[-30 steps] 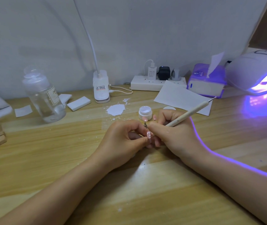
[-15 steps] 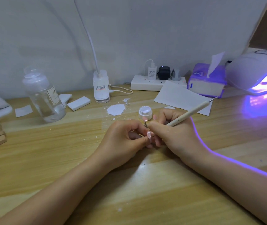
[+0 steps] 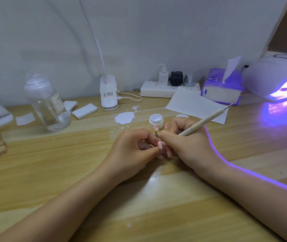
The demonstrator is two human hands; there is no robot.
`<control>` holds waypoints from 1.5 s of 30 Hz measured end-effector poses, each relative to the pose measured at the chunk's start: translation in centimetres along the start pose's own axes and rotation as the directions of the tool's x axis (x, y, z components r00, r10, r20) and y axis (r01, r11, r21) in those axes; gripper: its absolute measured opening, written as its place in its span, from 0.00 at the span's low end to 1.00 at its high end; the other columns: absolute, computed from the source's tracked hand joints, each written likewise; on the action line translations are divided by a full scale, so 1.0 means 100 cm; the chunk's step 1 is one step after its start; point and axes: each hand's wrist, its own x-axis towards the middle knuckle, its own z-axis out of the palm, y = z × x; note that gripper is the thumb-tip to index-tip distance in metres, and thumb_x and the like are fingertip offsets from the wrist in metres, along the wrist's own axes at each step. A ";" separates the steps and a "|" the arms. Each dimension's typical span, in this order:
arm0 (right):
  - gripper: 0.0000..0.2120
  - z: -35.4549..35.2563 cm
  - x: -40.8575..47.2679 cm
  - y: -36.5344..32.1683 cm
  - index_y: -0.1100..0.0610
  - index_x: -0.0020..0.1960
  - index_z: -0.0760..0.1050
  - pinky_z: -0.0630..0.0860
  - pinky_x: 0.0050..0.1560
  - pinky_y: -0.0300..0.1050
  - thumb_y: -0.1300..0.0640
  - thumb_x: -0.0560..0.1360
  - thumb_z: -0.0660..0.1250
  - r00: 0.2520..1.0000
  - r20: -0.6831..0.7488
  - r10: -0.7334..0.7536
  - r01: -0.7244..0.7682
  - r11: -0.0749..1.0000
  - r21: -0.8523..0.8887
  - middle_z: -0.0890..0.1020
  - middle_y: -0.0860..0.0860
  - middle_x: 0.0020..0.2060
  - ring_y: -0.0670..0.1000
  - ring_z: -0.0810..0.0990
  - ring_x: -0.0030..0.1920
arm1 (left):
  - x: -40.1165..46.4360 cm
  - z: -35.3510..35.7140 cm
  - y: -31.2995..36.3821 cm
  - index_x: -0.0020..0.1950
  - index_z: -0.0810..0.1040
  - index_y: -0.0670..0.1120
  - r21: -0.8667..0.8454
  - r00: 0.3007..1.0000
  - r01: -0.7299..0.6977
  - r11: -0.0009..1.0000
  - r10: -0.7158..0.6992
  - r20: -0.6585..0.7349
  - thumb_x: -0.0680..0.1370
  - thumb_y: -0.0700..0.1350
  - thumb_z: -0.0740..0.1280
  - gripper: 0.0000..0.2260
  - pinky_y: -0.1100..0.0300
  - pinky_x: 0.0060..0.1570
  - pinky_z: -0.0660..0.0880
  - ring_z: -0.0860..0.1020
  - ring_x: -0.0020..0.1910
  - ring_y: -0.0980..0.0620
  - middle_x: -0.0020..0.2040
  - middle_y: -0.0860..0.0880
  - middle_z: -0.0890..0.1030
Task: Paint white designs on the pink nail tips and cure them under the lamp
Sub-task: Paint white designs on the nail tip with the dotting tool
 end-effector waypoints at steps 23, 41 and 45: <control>0.19 0.000 0.000 -0.001 0.58 0.23 0.63 0.70 0.23 0.35 0.73 0.67 0.63 1.000 -0.003 -0.002 0.002 1.000 -0.005 0.70 0.51 0.15 0.49 0.71 0.19 | -0.001 0.000 0.000 0.32 0.76 0.50 0.005 1.000 0.015 1.000 -0.015 -0.001 0.72 0.36 0.69 0.11 0.69 0.23 0.65 0.72 0.24 0.57 0.27 0.53 0.81; 0.20 0.000 0.000 -0.001 0.57 0.22 0.63 0.70 0.24 0.35 0.73 0.67 0.63 1.000 -0.003 -0.005 0.005 1.000 0.001 0.70 0.51 0.15 0.50 0.71 0.20 | 0.000 0.001 0.001 0.32 0.77 0.50 0.009 1.000 0.006 1.000 -0.006 -0.009 0.72 0.36 0.69 0.12 0.61 0.30 0.69 0.77 0.29 0.53 0.29 0.52 0.82; 0.21 0.000 0.000 0.000 0.56 0.22 0.63 0.69 0.24 0.35 0.74 0.67 0.63 1.000 -0.007 -0.006 0.006 1.000 -0.008 0.70 0.50 0.15 0.50 0.70 0.19 | 0.001 0.001 0.001 0.31 0.77 0.51 -0.008 1.000 0.015 1.000 -0.015 -0.022 0.72 0.36 0.69 0.13 0.54 0.35 0.70 0.78 0.32 0.46 0.30 0.50 0.82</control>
